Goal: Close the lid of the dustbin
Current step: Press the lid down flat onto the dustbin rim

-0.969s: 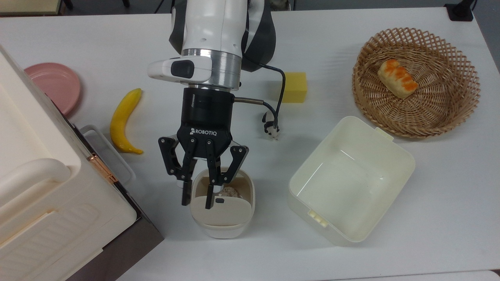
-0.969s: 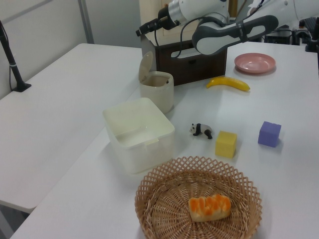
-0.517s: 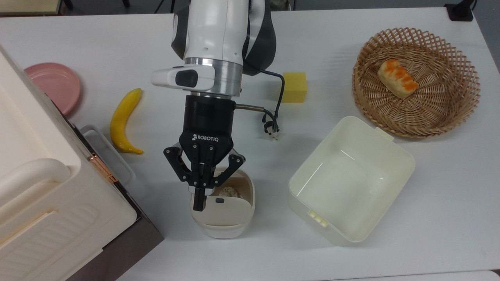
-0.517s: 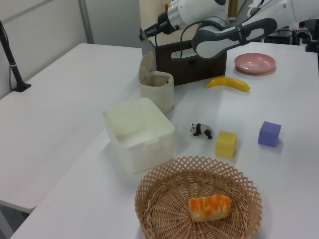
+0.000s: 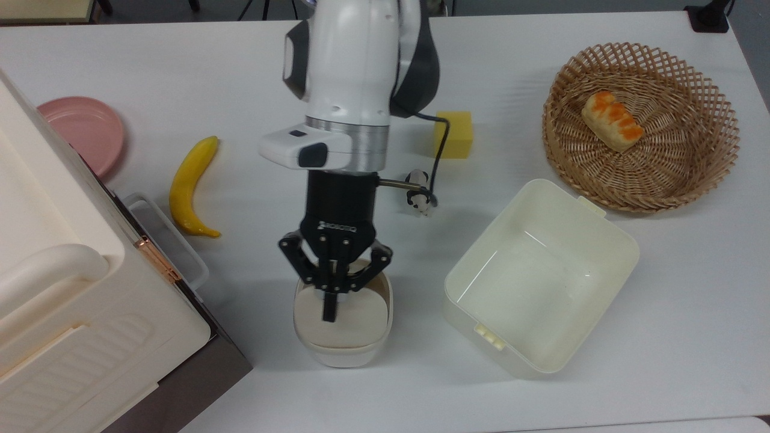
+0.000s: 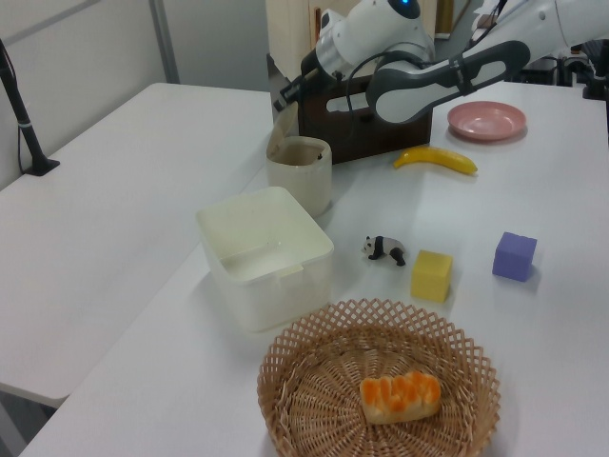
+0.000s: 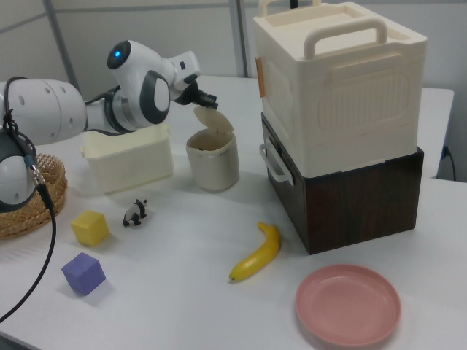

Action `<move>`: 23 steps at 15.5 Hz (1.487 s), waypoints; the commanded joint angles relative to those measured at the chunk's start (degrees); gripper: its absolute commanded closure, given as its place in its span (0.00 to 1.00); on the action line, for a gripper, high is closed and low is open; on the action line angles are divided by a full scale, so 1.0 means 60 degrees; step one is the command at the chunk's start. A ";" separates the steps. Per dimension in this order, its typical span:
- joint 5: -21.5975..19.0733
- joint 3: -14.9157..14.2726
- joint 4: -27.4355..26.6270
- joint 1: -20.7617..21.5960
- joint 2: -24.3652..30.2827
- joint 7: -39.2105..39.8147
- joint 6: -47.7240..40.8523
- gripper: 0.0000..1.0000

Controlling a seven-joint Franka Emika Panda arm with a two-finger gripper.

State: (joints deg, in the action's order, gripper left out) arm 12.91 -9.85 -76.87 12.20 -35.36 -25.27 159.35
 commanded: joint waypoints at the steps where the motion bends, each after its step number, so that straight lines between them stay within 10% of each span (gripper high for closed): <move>1: -0.0932 0.0294 -0.0446 -0.0013 0.0620 0.1117 -0.1316 1.00; 5: -0.2165 0.0353 -0.0461 -0.0012 0.0738 0.2510 -0.2577 1.00; 23: -0.2225 0.0367 -0.1105 -0.0042 0.1000 0.2717 -0.2989 1.00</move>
State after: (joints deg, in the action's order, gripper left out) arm 0.99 -8.20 -80.40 12.19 -32.91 -10.28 142.25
